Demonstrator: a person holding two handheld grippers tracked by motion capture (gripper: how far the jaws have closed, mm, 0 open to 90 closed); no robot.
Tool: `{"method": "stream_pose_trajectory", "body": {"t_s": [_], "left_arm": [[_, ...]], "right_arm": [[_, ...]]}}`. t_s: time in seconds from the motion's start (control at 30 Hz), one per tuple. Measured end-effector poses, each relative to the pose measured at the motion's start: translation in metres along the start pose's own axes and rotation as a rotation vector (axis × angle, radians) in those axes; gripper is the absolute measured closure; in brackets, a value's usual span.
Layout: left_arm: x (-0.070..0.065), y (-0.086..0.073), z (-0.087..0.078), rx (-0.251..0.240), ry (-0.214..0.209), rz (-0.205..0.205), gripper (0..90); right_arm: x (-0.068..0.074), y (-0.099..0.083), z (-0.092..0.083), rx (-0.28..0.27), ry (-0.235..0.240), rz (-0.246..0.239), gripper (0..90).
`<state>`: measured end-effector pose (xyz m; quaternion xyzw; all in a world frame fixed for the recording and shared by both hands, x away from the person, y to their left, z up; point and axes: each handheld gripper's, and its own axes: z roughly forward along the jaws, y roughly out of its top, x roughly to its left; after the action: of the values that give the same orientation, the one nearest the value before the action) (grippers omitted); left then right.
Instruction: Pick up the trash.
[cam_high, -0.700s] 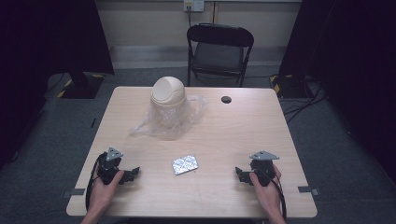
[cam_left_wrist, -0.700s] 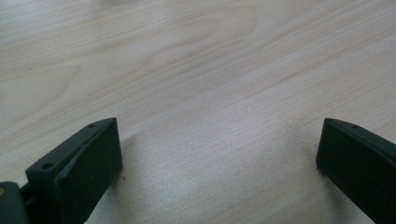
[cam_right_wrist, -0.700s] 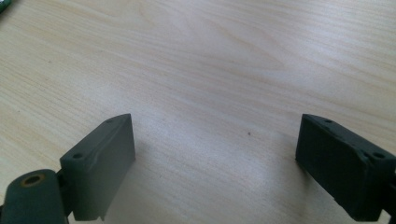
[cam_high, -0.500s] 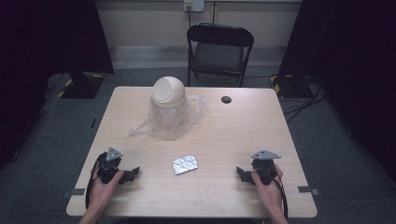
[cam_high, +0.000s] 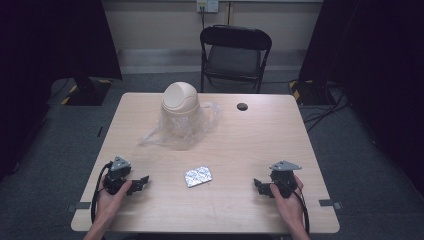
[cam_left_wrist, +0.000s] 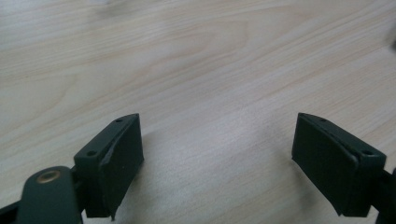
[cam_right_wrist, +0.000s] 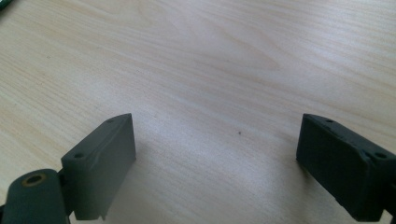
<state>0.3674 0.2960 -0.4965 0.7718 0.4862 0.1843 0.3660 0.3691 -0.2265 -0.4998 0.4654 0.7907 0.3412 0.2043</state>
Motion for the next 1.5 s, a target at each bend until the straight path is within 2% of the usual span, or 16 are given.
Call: {"method": "stream_pose_trajectory", "body": {"t_s": [0.17, 0.2, 0.33, 0.4, 0.47, 0.6, 0.7, 0.8, 0.83, 0.97, 1.03, 1.1, 1.23, 1.4, 1.47, 1.5], "left_arm": [[0.005, 0.012, -0.001, -0.034, -0.036, -0.022, 16.9], [0.004, 0.018, -0.001, -0.057, -0.04, -0.016, 17.6], [0.002, 0.024, 0.002, -0.077, -0.05, -0.001, 17.8], [0.001, 0.026, 0.004, -0.068, -0.064, 0.002, 18.1], [0.0, 0.034, 0.005, -0.058, -0.077, 0.037, 18.1], [-0.001, 0.044, 0.005, -0.079, -0.087, 0.058, 18.1], [-0.002, 0.06, 0.003, -0.085, -0.102, 0.093, 18.1], [-0.002, 0.066, 0.001, -0.094, -0.111, 0.094, 18.1], [-0.002, 0.071, -0.001, -0.127, -0.112, 0.082, 18.4], [-0.002, 0.08, 0.0, -0.117, -0.119, 0.099, 18.1], [-0.004, 0.084, 0.0, -0.146, -0.121, 0.089, 18.2], [-0.004, 0.092, 0.003, -0.128, -0.141, 0.095, 18.3], [-0.005, 0.1, 0.003, -0.152, -0.133, 0.096, 18.5], [-0.006, 0.114, 0.007, -0.174, -0.146, 0.114, 18.5], [-0.008, 0.121, 0.01, -0.162, -0.152, 0.126, 18.6], [-0.01, 0.126, 0.013, -0.183, -0.147, 0.137, 18.6]], "right_arm": [[0.0, 0.0, 0.0, 0.0, -0.001, 0.0, 10.7], [0.0, 0.0, 0.0, 0.0, -0.001, 0.002, 10.7], [0.0, 0.0, 0.0, 0.0, -0.001, 0.002, 10.7], [0.0, 0.0, 0.0, 0.0, -0.001, 0.001, 10.7], [0.0, 0.0, 0.0, 0.0, -0.001, 0.001, 10.7], [0.0, 0.0, 0.0, 0.0, -0.001, 0.001, 10.7], [0.0, 0.0, 0.0, 0.0, -0.001, 0.002, 10.7], [0.0, 0.0, 0.0, 0.0, -0.001, 0.002, 10.7], [0.0, 0.0, 0.0, 0.0, -0.001, 0.002, 10.7], [0.0, 0.0, 0.0, 0.0, -0.001, 0.001, 10.7], [0.0, 0.0, 0.0, 0.0, -0.001, 0.001, 10.7], [0.0, 0.0, 0.0, 0.001, -0.002, 0.003, 10.7], [0.0, 0.0, 0.0, 0.0, -0.002, 0.001, 10.7], [0.0, 0.0, 0.0, 0.0, -0.003, 0.001, 10.7], [0.0, 0.0, 0.0, 0.001, -0.003, 0.003, 10.7], [0.0, 0.0, 0.0, 0.0, -0.002, 0.001, 10.7]]}}
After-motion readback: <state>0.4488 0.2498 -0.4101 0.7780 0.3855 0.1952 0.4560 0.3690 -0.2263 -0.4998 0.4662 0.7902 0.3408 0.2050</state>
